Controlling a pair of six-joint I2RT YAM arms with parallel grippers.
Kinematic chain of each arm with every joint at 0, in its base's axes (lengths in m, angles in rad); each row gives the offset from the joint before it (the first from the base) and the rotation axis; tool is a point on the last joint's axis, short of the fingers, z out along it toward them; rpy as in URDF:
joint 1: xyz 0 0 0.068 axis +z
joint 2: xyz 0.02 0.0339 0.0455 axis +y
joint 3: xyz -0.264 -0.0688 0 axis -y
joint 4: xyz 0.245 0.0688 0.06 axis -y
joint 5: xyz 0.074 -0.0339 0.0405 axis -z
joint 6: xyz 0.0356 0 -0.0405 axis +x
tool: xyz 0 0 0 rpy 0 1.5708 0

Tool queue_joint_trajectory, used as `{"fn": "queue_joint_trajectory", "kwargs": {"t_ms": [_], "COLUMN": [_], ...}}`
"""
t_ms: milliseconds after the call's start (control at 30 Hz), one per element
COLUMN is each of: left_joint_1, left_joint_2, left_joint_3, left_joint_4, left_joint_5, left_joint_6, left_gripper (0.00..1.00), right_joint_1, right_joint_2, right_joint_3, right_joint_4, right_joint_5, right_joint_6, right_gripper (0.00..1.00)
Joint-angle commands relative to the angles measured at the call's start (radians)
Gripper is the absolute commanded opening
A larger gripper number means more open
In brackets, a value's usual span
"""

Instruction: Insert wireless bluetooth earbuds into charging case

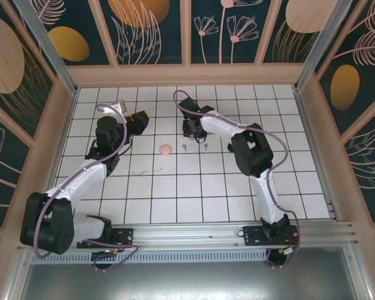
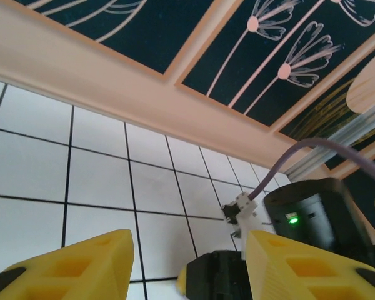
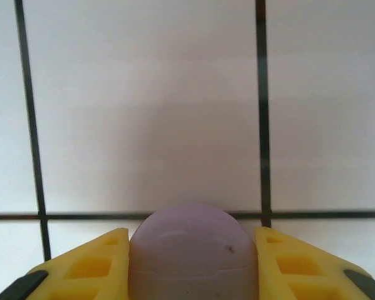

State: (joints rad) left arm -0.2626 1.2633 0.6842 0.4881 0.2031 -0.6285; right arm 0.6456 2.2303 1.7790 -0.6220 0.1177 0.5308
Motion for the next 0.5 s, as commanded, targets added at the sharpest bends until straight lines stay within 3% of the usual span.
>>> {"fn": "queue_joint_trajectory", "kwargs": {"t_ms": [0,267,467], "left_joint_1": [0.003,-0.022,-0.131], "left_joint_2": [-0.018,0.027,0.114], "left_joint_3": [-0.057,-0.178,-0.206], "left_joint_4": [0.083,0.355,0.567], "left_joint_5": [0.074,0.214,0.228], "left_joint_6": [-0.007,-0.111,-0.125], "left_gripper": [0.51,0.51,0.51], "right_joint_1": [0.015,0.017,0.011], "right_joint_2": [-0.192,-0.502,-0.701], "right_joint_3": [-0.076,-0.389,-0.562], "right_joint_4": [0.075,0.219,0.315], "right_joint_5": [-0.031,-0.046,-0.041], "right_joint_6": [0.028,0.167,0.327], "right_gripper": [0.32,0.32,0.32]}}
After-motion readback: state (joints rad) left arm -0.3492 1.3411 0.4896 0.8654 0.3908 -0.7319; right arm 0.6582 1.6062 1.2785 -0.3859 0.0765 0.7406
